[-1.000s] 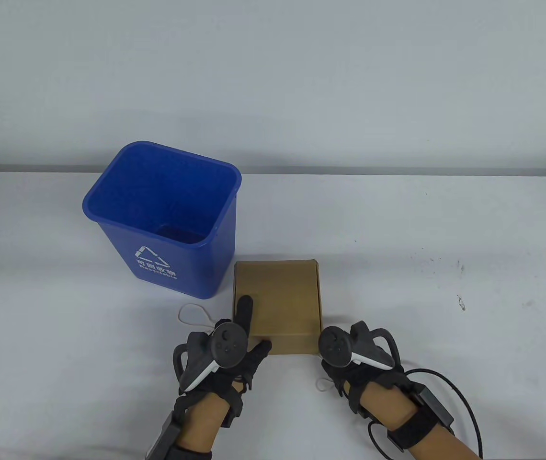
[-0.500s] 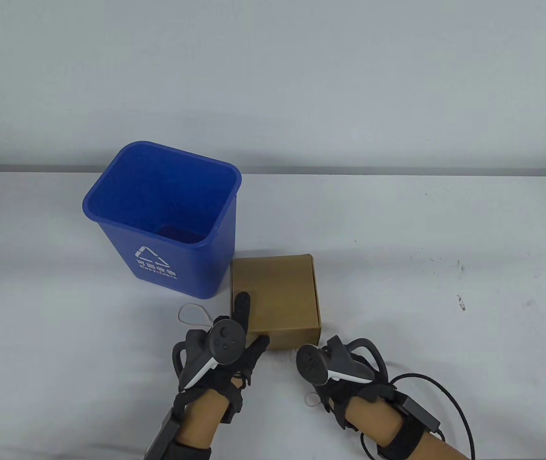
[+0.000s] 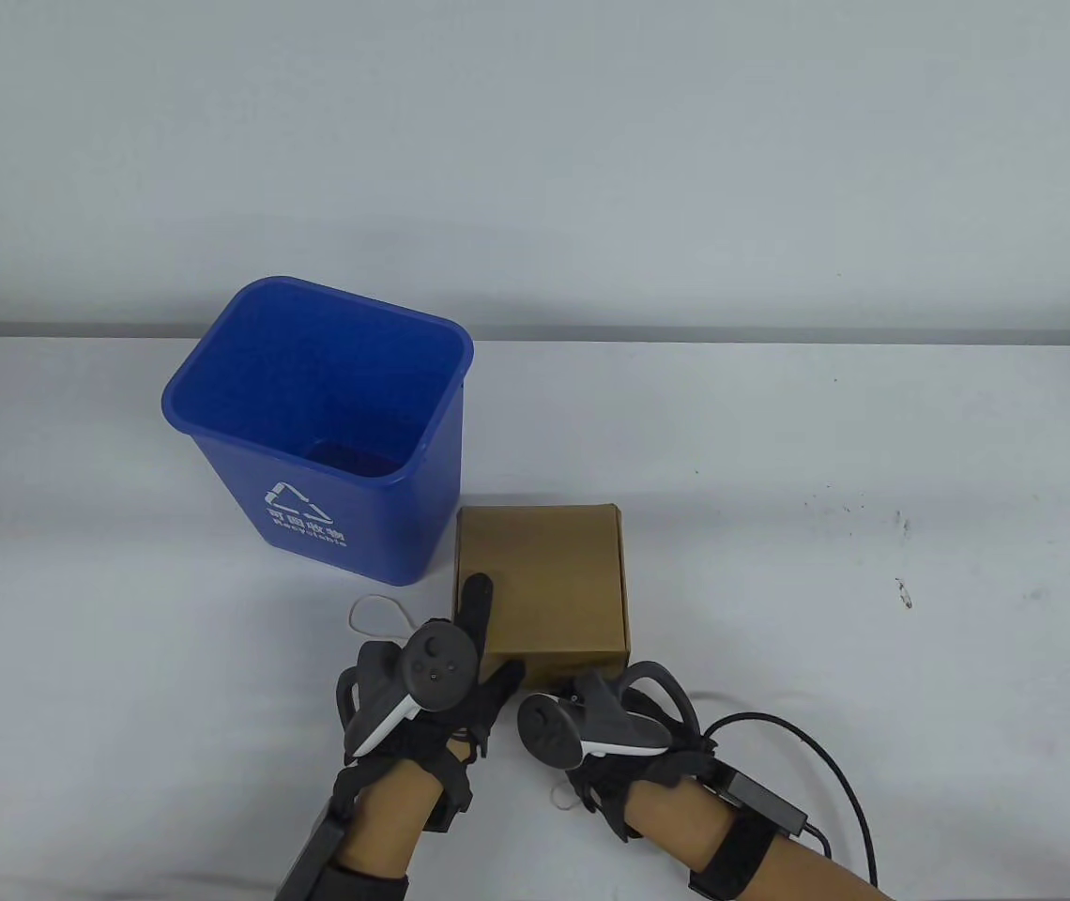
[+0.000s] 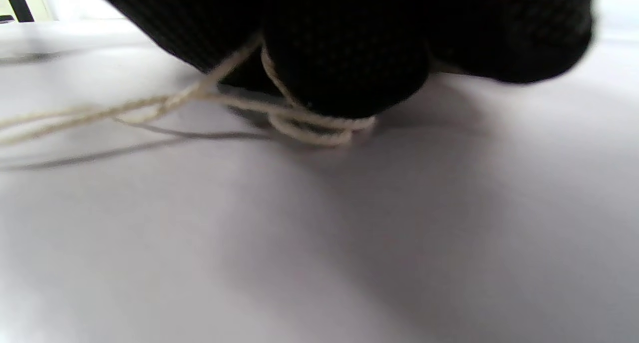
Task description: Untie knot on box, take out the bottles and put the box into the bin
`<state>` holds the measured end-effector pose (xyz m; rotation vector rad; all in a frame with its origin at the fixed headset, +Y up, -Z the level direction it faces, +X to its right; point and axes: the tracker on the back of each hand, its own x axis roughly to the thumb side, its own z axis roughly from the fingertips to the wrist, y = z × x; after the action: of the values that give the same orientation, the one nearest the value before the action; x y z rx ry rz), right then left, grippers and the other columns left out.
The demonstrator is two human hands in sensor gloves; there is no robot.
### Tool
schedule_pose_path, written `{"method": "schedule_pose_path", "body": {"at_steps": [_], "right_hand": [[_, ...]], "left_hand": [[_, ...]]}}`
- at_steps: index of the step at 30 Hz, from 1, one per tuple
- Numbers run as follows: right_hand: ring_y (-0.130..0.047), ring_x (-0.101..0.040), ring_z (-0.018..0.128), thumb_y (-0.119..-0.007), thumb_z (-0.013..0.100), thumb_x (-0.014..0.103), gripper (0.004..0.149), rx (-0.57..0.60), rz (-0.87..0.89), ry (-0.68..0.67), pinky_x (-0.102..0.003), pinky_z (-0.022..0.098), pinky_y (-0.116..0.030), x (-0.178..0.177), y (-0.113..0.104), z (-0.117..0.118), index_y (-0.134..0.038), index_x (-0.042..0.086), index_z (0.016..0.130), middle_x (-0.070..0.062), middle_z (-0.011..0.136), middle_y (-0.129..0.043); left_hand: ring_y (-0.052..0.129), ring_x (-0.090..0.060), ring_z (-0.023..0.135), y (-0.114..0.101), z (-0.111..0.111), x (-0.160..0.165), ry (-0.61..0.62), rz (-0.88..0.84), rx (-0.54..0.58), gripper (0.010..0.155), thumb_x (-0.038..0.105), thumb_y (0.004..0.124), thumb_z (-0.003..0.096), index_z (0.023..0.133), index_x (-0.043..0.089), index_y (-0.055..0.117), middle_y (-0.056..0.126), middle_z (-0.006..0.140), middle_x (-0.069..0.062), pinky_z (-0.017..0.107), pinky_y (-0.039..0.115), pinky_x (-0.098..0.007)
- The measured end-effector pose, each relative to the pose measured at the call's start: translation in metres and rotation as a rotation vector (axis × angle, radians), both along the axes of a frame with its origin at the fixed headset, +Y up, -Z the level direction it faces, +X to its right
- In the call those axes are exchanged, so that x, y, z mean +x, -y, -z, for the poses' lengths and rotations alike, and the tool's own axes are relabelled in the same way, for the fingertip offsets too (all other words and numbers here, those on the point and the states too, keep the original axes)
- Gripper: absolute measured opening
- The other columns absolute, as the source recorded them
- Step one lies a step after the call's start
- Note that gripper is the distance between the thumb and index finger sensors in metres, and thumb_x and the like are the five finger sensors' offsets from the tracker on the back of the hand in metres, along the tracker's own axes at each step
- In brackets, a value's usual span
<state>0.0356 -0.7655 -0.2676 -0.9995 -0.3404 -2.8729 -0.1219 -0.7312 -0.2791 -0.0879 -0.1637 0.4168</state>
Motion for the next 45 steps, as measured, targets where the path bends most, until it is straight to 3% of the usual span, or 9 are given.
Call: {"method": "schedule_pose_path", "body": {"at_steps": [13,24,28,37,45], "right_hand": [[-0.089,-0.008,0.036,-0.075,0.048,0.03,0.041,0.004,0.073,-0.104,-0.034,0.029,-0.083,-0.036,0.001,-0.004,-0.069,0.014,0.084,-0.005,0.067,-0.079],[-0.085,-0.016,0.054,-0.075,0.048,0.03,0.056,-0.163,0.16,-0.165,-0.04,0.041,-0.077,-0.041,-0.005,-0.011,-0.059,0.012,0.098,-0.011,0.085,-0.069],[-0.089,-0.026,0.065,-0.079,0.046,0.038,0.06,-0.133,0.212,-0.183,-0.041,0.041,-0.079,-0.025,-0.027,-0.017,-0.062,0.014,0.099,-0.014,0.095,-0.067],[-0.088,-0.033,0.073,-0.079,0.046,0.047,0.055,-0.044,0.34,-0.157,-0.048,0.048,-0.077,0.013,-0.071,-0.016,-0.077,0.016,0.092,-0.016,0.097,-0.07],[-0.09,-0.029,0.068,-0.083,0.044,0.045,0.039,0.122,0.567,-0.147,-0.047,0.046,-0.078,0.034,-0.101,-0.01,-0.09,0.017,0.069,-0.009,0.09,-0.078]], "left_hand": [[0.091,-0.043,0.073,-0.001,0.002,0.0,0.055,0.009,-0.022,0.092,0.052,0.075,0.0487,0.108,0.034,0.007,0.061,0.094,-0.028,0.06,0.073,-0.062],[0.092,-0.042,0.072,-0.001,0.002,-0.004,0.066,0.003,-0.023,0.091,0.051,0.076,0.0487,0.108,0.036,0.008,0.062,0.094,-0.027,0.059,0.074,-0.062],[0.092,-0.043,0.072,-0.001,0.002,-0.004,0.07,0.0,-0.03,0.091,0.051,0.076,0.0489,0.108,0.037,0.008,0.061,0.095,-0.027,0.059,0.074,-0.062],[0.091,-0.043,0.073,0.0,0.002,-0.005,0.069,-0.002,-0.029,0.091,0.051,0.077,0.0488,0.108,0.037,0.008,0.062,0.095,-0.028,0.059,0.073,-0.062],[0.091,-0.042,0.073,-0.001,0.001,-0.007,0.069,0.001,-0.029,0.091,0.05,0.077,0.0488,0.108,0.037,0.009,0.062,0.096,-0.026,0.06,0.073,-0.062]]}}
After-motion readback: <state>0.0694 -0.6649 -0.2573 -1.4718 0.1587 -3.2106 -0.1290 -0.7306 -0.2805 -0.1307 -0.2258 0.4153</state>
